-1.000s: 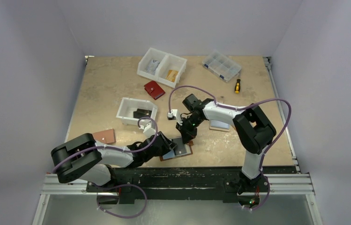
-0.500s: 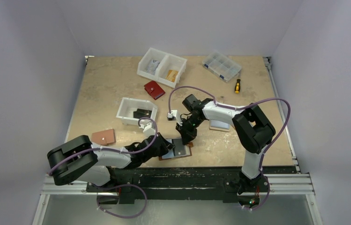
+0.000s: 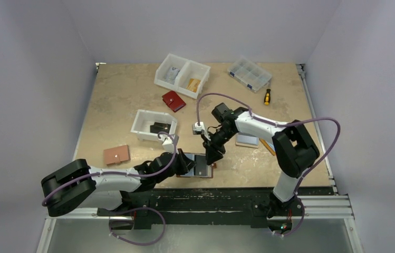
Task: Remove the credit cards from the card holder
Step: Remove the credit card from the card holder.
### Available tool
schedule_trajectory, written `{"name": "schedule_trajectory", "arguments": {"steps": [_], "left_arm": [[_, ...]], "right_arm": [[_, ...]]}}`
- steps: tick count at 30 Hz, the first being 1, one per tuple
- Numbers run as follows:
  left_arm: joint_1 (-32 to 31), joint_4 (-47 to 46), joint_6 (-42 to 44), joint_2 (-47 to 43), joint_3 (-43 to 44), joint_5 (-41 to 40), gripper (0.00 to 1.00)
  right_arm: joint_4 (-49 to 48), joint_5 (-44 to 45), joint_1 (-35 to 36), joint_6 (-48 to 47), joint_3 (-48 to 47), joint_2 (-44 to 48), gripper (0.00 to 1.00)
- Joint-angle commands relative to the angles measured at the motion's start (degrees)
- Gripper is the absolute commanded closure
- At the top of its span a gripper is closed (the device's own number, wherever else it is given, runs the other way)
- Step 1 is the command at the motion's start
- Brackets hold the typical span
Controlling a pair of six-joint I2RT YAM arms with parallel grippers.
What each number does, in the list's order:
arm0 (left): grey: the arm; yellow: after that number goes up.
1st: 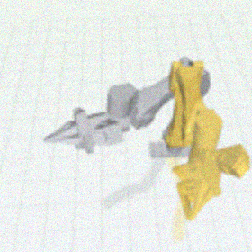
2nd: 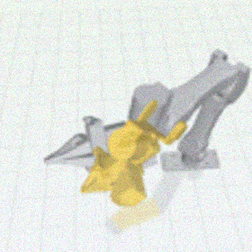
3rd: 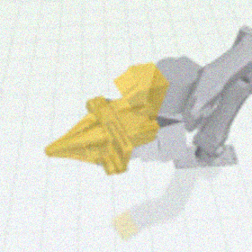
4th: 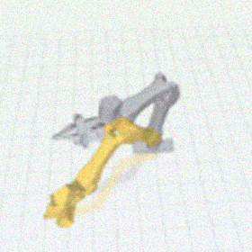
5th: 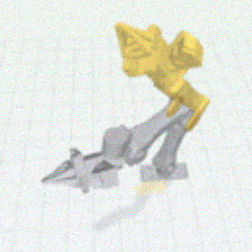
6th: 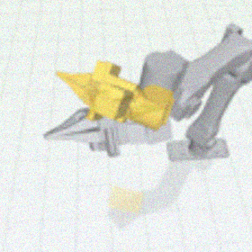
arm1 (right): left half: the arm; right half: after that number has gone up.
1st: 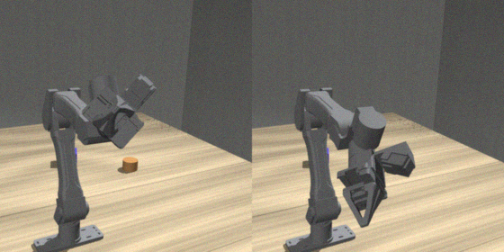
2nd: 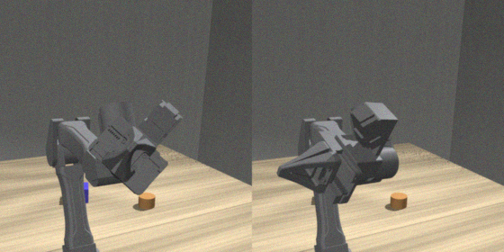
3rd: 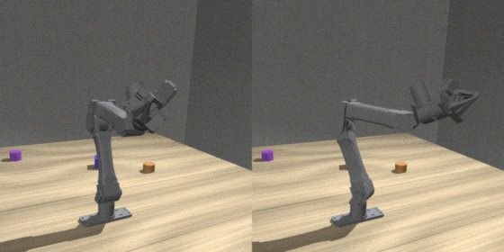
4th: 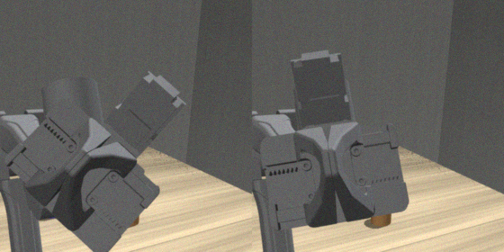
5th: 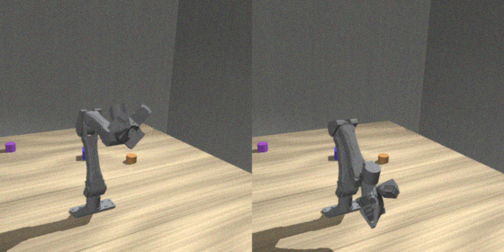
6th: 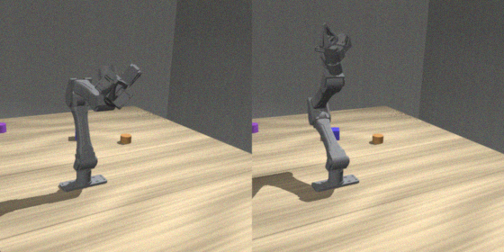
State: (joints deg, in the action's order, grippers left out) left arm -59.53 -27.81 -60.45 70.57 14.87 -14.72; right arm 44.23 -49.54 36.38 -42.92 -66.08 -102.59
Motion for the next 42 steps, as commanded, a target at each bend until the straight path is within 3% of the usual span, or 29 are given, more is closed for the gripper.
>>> {"name": "schedule_trajectory", "arguments": {"steps": [1, 3, 6, 9, 12, 25, 42], "left_arm": [[0.11, -1.35, 8.12, -1.35, 2.3, 1.81, 1.0], [0.11, -0.37, 10.75, -1.23, 3.6, 2.2, 1.0], [0.11, 0.85, 14.49, -0.81, 5.76, 3.11, 1.0], [0.03, 1.09, 17.19, -0.44, 7.04, 3.62, 1.0], [-0.06, 1.07, 20.08, -0.17, 8.31, 4.43, 1.0], [-1.46, 3.9, 29.8, -0.23, 11.97, 7.5, 1.0], [-2.34, 3.46, 33.41, 1.33, 15.34, 10.33, 1.0]], "right_arm": [[4.79, -7.14, -4.48, -9.58, 0.95, 7.51, 0.59], [5.95, -9.56, -7.58, -12.46, 1.76, 10.15, 0.54], [6.75, -12.74, -11.01, -18.65, 4.64, 13.83, 0.38], [7.74, -13.32, -11.51, -24.89, 7.39, 15.49, 0.27], [6.16, -13.12, -11.53, -25.44, 8.67, 15.41, 0.2], [2.81, -9.53, -11.61, -20.48, 7.11, 10.35, 0.18], [3.86, -7.79, -11.55, -22.05, 6.78, 7.64, 0.23]]}}
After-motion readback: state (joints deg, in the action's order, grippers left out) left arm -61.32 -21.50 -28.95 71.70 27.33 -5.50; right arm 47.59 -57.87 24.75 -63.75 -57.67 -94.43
